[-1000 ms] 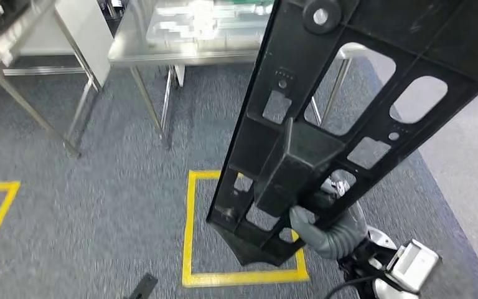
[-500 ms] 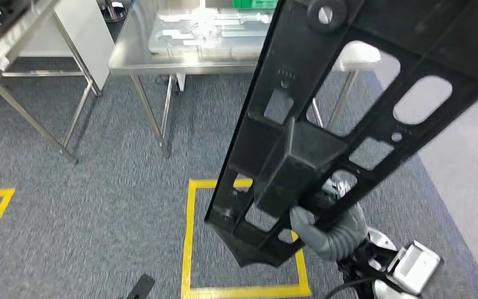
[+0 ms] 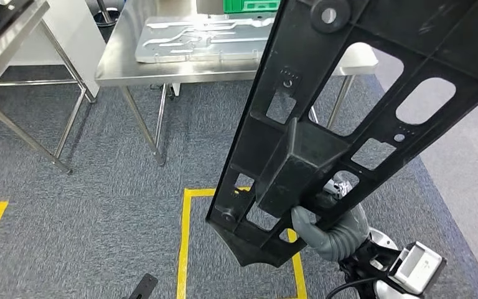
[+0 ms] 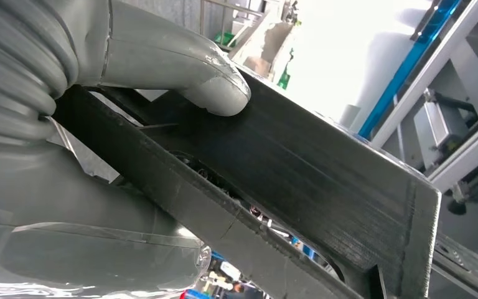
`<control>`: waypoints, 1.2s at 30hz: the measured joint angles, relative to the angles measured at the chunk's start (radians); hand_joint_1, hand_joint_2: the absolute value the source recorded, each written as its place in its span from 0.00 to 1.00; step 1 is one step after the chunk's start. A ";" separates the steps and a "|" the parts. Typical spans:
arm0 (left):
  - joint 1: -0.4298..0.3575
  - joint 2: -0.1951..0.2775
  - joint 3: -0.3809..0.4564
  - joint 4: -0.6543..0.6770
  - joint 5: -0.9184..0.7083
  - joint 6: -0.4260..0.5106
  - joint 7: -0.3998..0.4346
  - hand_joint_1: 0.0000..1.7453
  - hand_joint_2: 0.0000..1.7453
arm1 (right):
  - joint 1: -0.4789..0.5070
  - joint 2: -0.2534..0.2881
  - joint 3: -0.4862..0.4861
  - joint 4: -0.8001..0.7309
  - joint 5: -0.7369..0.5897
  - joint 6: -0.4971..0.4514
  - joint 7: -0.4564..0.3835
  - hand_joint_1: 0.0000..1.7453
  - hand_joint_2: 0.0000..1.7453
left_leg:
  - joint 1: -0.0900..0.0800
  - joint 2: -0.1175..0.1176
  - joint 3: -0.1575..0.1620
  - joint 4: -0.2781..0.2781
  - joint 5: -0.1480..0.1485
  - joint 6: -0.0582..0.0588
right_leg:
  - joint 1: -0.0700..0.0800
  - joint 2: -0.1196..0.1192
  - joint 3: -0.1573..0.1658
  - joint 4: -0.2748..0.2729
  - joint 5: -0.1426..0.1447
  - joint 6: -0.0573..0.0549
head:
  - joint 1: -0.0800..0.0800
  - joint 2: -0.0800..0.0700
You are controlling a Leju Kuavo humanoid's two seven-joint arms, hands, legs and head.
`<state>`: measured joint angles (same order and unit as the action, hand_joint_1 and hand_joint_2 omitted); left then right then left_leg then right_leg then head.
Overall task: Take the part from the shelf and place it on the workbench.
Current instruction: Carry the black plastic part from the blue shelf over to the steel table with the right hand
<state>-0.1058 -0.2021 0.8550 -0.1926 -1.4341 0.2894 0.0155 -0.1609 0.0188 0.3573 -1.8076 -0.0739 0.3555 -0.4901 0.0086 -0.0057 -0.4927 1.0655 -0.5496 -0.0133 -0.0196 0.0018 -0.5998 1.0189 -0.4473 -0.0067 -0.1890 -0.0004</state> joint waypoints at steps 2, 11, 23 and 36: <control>-0.002 0.000 0.000 0.000 0.000 0.000 0.000 0.00 1.00 | 0.000 0.000 0.000 -0.002 0.000 0.000 0.000 0.96 1.00 | 0.002 0.001 -0.083 0.128 -0.039 -0.003 | 0.000 -0.001 0.015 -0.002 -0.015 -0.007 | 0.000 0.000; 0.009 0.002 0.000 0.000 0.001 0.000 -0.001 0.00 1.00 | 0.004 0.002 0.000 -0.002 0.000 0.000 0.001 0.96 1.00 | -0.017 -0.001 -0.154 -0.026 0.131 0.031 | 0.008 0.008 0.113 -0.005 -0.096 0.011 | 0.000 0.000; 0.009 -0.001 0.000 0.000 0.009 0.000 0.001 0.00 1.00 | 0.002 0.002 -0.003 -0.004 0.001 0.003 0.001 0.96 1.00 | -0.009 -0.009 -0.034 -0.063 0.065 0.056 | 0.006 0.004 -0.083 0.184 -0.124 0.044 | -0.001 0.000; 0.008 -0.002 0.001 0.000 0.013 0.000 0.001 0.00 1.00 | -0.012 0.003 -0.002 0.008 0.005 0.006 0.009 0.96 1.00 | -0.002 -0.002 -0.169 0.214 -0.072 -0.007 | 0.009 -0.027 0.027 -0.006 -0.020 -0.010 | 0.000 0.000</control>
<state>-0.0979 -0.2040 0.8564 -0.1923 -1.4213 0.2895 0.0160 -0.1733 0.0214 0.3555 -1.7993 -0.0690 0.3613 -0.4815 0.0067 -0.0081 -0.6619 1.2798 -0.6220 -0.0201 -0.0105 -0.0253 -0.5723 1.0127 -0.4668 -0.0164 -0.1889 -0.0004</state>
